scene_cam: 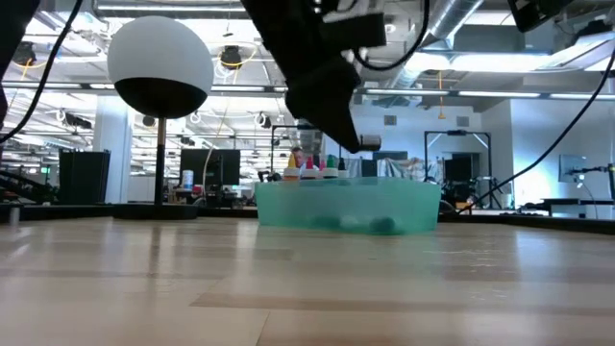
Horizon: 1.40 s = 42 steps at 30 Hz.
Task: Pick & Place food coloring
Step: Put the small black food coloring bottle into the green bin, then return to Home Position
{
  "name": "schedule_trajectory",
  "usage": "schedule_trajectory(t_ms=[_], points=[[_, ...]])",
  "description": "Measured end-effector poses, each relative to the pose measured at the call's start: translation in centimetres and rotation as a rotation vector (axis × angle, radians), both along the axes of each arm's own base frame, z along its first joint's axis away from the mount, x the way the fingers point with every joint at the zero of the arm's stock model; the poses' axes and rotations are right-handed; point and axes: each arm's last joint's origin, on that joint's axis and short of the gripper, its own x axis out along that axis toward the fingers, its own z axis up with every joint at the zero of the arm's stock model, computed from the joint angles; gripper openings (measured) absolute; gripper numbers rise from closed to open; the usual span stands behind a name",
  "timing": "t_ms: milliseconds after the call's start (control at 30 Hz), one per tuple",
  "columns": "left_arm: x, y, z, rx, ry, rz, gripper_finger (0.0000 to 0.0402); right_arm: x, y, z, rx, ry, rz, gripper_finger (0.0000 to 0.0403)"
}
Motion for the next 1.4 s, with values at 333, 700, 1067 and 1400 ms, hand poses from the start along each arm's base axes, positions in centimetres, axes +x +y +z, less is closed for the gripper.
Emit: schedule_trajectory(t_ms=[333,700,1067,1400], points=[[0.8,4.6,-0.8,-0.004,-0.054,0.105,0.0075,0.0,0.0,0.0,-0.001,0.0,0.0,0.0134],[1.4,7.1,-0.6,-0.04,-0.083,0.109,0.0075,0.0,0.0,0.0,-0.002,0.0,0.0,0.0134],[1.4,8.3,-0.7,-0.092,-0.083,0.1,0.0078,0.0,0.0,0.0,-0.002,0.0,0.0,0.0134],[1.5,8.7,-0.7,-0.096,-0.089,0.106,0.0105,0.0,0.0,0.0,-0.001,0.0,0.0,0.0134]])
